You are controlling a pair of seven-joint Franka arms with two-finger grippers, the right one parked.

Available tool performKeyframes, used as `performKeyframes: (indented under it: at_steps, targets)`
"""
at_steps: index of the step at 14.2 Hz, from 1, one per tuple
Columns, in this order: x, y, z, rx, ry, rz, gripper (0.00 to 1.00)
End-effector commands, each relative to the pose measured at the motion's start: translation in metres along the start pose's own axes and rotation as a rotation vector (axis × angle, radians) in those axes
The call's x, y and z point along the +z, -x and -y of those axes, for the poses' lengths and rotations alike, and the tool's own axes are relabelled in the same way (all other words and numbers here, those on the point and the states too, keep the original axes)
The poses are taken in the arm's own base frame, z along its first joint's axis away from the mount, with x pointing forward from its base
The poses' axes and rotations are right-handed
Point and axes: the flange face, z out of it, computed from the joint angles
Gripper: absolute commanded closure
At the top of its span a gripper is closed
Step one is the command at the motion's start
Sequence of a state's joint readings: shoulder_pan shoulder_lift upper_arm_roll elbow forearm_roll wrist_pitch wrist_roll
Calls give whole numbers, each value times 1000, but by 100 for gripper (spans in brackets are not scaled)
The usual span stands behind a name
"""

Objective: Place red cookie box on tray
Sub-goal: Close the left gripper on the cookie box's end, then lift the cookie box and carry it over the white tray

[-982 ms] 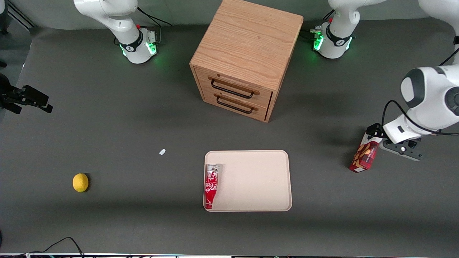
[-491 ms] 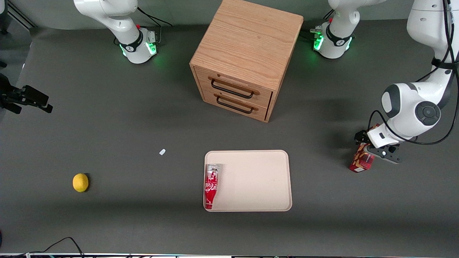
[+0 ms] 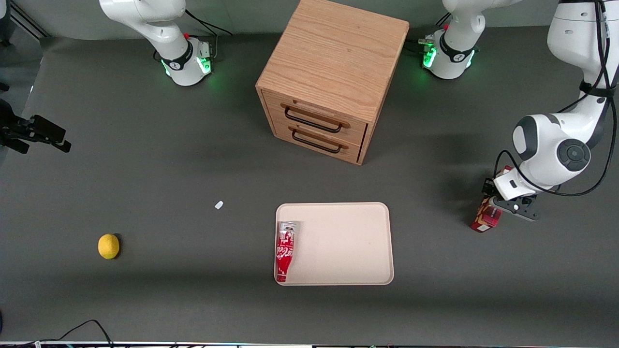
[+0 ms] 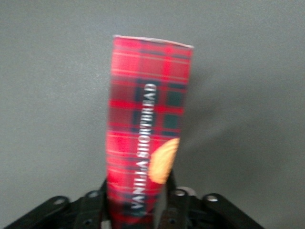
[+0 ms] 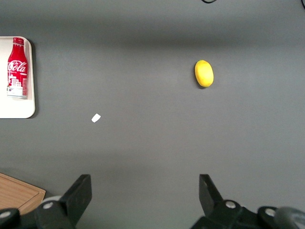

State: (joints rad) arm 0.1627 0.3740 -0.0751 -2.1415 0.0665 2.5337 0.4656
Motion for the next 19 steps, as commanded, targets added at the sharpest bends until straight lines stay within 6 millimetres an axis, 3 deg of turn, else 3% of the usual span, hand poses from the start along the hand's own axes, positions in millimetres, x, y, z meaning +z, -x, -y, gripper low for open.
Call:
performKeyframes:
  at_steps: [1,5,8,15,19]
  targets:
    - [-1,2,4,7,-15,-3,100]
    - [-12,-1,12,1,-25,-13,100]
    - [-41,-11,19,-6,-40,-33,100]
    - [-164,-48,32,-120,57,50,100]
    - [-232,-88,-11,-254,59,84,100]
